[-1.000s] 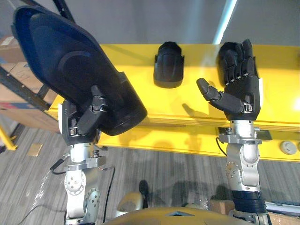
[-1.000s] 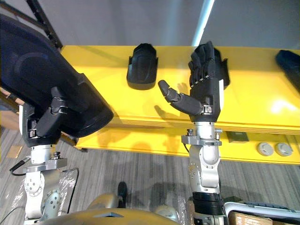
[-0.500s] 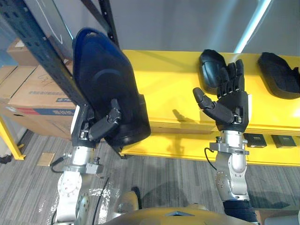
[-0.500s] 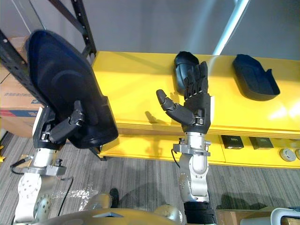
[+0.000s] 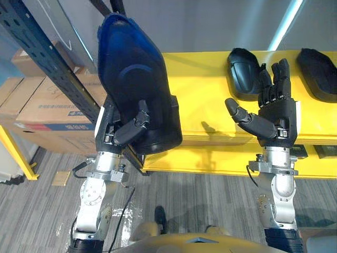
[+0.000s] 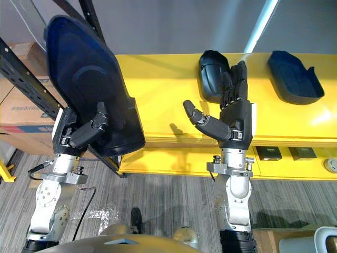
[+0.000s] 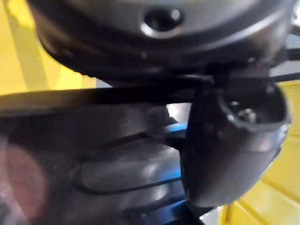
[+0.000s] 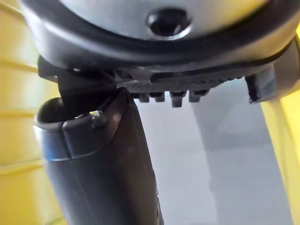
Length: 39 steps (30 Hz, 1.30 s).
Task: Walk over and take three plastic housings, then place them on the shelf
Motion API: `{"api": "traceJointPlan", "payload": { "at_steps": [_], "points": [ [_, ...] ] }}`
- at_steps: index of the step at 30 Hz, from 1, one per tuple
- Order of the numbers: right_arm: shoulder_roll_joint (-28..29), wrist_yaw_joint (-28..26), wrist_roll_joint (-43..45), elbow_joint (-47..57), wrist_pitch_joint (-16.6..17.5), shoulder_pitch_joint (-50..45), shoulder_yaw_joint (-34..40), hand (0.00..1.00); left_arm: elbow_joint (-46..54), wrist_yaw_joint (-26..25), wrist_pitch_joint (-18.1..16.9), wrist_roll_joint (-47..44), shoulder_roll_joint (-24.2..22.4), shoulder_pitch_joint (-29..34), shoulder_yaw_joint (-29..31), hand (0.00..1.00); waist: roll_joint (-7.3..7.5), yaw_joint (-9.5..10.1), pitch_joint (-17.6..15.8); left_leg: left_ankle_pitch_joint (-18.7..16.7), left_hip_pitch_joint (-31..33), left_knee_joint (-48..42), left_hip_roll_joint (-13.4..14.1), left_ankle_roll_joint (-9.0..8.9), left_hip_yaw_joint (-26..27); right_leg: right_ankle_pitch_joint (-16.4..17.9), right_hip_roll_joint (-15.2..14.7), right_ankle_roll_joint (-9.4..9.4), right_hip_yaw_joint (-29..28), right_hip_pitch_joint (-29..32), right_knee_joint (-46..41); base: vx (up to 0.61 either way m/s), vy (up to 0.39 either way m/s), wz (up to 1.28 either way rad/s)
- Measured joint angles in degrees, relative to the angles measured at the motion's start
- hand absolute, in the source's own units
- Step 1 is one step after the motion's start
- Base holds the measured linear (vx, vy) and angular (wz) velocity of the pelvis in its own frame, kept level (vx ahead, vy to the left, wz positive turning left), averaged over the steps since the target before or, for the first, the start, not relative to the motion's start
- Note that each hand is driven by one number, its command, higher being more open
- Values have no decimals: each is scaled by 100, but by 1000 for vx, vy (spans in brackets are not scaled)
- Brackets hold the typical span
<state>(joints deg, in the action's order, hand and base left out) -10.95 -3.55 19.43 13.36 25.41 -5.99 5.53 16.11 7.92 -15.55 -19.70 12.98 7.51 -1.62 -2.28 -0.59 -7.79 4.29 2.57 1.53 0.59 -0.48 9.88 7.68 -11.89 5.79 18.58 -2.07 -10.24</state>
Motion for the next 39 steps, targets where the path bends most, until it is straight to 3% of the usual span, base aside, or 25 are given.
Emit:
{"api": "traceJointPlan", "payload": {
  "at_steps": [8, 13, 19, 23, 27, 39],
  "points": [
    [-127, -410, 3, 23, -139, -46, 39, 100, -1483, -694, 405, -22, 812, -1648, 173, 0, 17, -397, -83, 38, -134, 199, -10, 34, 539, -64, 1, 45, -645, 305, -82, -34, 44, -34],
    [-629, -794, 132, 29, -399, -125, 152, 100, -2583, -904, 728, -93, 1122, -2441, 256, 0, -74, -605, -171, 68, -199, 281, -3, 59, 743, -115, 23, 56, -862, 435, -91, 16, 21, -24],
    [-710, -956, 180, 28, -590, -22, 158, 100, -3673, -1007, 1097, -769, 1431, -3491, 213, 0, -112, -710, -411, 71, -170, 284, -2, 60, 860, -137, 27, 54, -1011, 598, -202, 19, 6, -10],
    [-730, -992, 180, 26, -639, 113, -57, 100, -4296, -1347, 1123, -771, 1553, -4370, -17, 0, -106, -744, -611, 83, -79, 273, -6, 63, 899, -140, 26, 57, -1101, 735, -256, -10, 9, -5],
    [-731, -982, 177, 27, -756, 214, -230, 100, -4633, -1535, 1216, -922, 1555, -4828, -182, 0, -114, -786, -674, 84, -17, 264, 3, 62, 916, -148, 37, 44, -1119, 799, -257, -1, 0, -1],
    [-749, -812, 126, 73, -845, 1002, -463, 100, -5455, -1825, 1516, -994, 1720, -6397, -260, 0, 58, -883, -1402, 113, 512, -72, 115, 87, 911, -336, 131, -17, -1260, 1136, -162, -29, 1, 0]
  ]
}}
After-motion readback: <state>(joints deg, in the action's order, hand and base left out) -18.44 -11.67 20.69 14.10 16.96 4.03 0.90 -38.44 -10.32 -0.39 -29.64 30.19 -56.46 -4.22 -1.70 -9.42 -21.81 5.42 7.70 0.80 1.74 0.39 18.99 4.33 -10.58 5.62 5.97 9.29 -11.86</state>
